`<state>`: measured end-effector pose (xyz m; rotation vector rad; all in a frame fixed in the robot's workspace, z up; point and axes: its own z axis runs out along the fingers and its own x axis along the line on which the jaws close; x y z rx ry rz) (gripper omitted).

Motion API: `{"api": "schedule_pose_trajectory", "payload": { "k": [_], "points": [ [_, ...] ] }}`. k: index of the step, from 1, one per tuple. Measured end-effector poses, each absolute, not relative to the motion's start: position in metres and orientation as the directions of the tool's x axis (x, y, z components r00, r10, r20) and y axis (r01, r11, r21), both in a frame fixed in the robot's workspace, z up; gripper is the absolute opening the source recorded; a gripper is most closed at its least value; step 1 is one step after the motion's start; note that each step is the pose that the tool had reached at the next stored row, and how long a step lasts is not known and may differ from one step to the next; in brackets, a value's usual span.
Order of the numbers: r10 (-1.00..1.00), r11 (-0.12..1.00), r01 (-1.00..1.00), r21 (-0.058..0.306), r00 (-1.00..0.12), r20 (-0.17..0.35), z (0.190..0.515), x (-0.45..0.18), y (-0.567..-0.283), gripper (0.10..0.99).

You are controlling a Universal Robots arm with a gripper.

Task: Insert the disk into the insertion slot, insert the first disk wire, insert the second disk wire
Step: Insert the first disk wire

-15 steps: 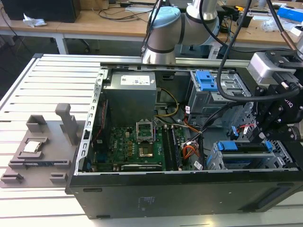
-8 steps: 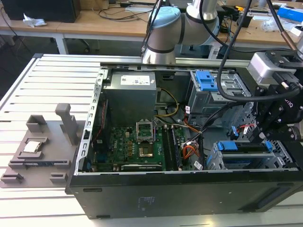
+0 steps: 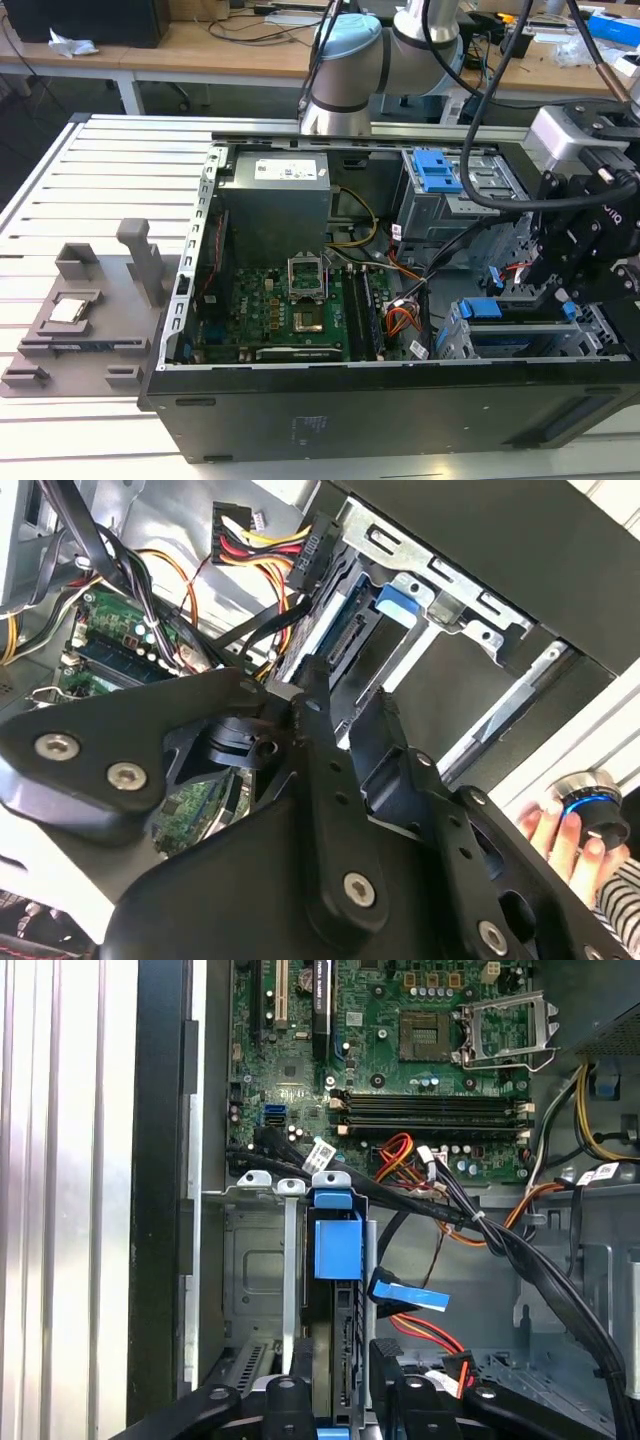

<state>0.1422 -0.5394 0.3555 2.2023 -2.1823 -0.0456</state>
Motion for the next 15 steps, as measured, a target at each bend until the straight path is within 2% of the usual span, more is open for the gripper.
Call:
{"api": "schedule_pose_trajectory", "payload": {
  "k": [3, 11, 15],
  "points": [
    [-1.0, -0.009, -0.999, 0.05, 0.009, 0.01, 0.373, 0.142, -0.539, 0.361],
    [-1.0, -0.009, -0.999, 0.05, 0.009, 0.01, 0.373, 0.142, -0.536, 0.361],
    [-1.0, -0.01, -0.999, 0.05, 0.011, 0.011, 0.373, 0.143, -0.514, 0.361]
  ]
}}
